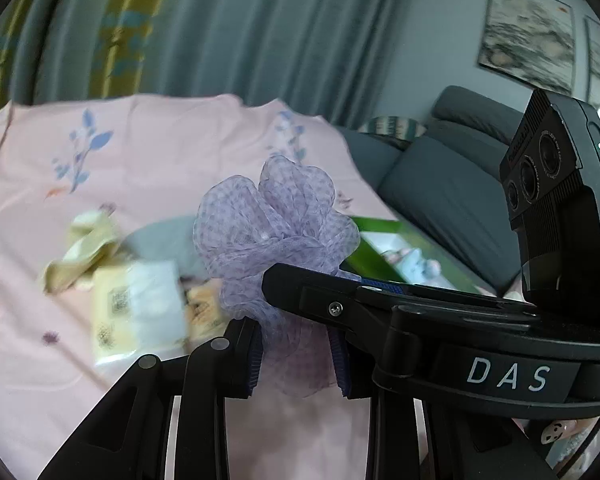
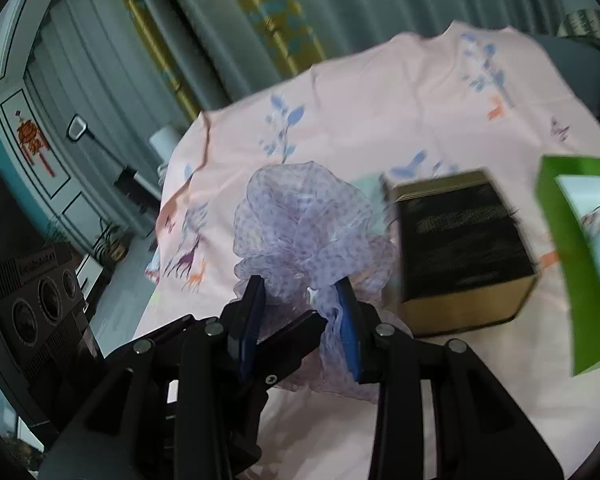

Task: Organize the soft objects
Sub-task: 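Carry the mesh pouf over the green box, then lower the mesh pouf into the green box and open the right gripper, then move the right gripper back to the yellow-white towel, then grasp the yellow-white towel with the right gripper and lift it, then carry the towel over the green box, then lower the towel into the green box and open the right gripper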

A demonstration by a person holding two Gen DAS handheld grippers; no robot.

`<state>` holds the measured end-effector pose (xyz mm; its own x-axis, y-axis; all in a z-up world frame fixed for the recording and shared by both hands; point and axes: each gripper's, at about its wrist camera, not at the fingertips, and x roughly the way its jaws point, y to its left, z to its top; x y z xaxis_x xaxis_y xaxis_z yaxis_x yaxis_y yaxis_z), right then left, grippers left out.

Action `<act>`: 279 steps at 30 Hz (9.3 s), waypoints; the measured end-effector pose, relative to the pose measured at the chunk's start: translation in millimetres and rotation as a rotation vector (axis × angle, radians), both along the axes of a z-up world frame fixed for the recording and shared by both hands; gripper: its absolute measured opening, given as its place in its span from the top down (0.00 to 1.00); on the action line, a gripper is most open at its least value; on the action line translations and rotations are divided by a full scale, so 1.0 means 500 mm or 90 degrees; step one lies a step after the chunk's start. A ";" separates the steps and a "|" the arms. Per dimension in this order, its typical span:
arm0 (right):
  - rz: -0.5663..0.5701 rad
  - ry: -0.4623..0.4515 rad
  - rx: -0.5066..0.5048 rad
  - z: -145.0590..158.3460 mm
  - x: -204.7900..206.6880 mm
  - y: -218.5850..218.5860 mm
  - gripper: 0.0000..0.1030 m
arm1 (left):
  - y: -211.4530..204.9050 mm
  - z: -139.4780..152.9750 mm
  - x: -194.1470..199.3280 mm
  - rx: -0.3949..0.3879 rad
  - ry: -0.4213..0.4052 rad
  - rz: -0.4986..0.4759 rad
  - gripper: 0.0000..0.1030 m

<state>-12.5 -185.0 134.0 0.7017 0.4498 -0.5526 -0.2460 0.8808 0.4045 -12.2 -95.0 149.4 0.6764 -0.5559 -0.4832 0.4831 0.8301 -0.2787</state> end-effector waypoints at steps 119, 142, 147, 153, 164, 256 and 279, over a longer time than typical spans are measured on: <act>-0.282 -0.058 0.041 0.054 -0.082 -0.247 0.27 | 0.329 -0.138 0.035 -0.037 0.159 0.283 0.11; -0.042 0.196 -0.146 -0.149 0.461 0.319 0.47 | 0.498 -0.176 0.034 -0.079 0.184 0.454 0.11; -0.037 0.188 -0.153 -0.153 0.464 0.314 0.92 | 0.499 -0.182 0.040 -0.088 0.201 0.455 0.11; 0.000 0.073 -0.085 -0.011 0.384 0.287 0.93 | 0.493 -0.179 0.037 -0.083 0.198 0.455 0.11; 0.036 -0.125 -0.049 0.245 0.080 0.174 0.92 | 0.492 -0.171 0.024 -0.119 0.201 0.432 0.11; -0.228 -0.053 0.017 0.061 0.020 -0.387 0.61 | -0.394 0.052 0.140 0.003 -0.034 -0.175 0.56; -0.507 0.024 0.147 -0.083 0.039 -0.616 0.35 | -0.585 -0.084 0.251 0.056 0.111 -0.186 0.34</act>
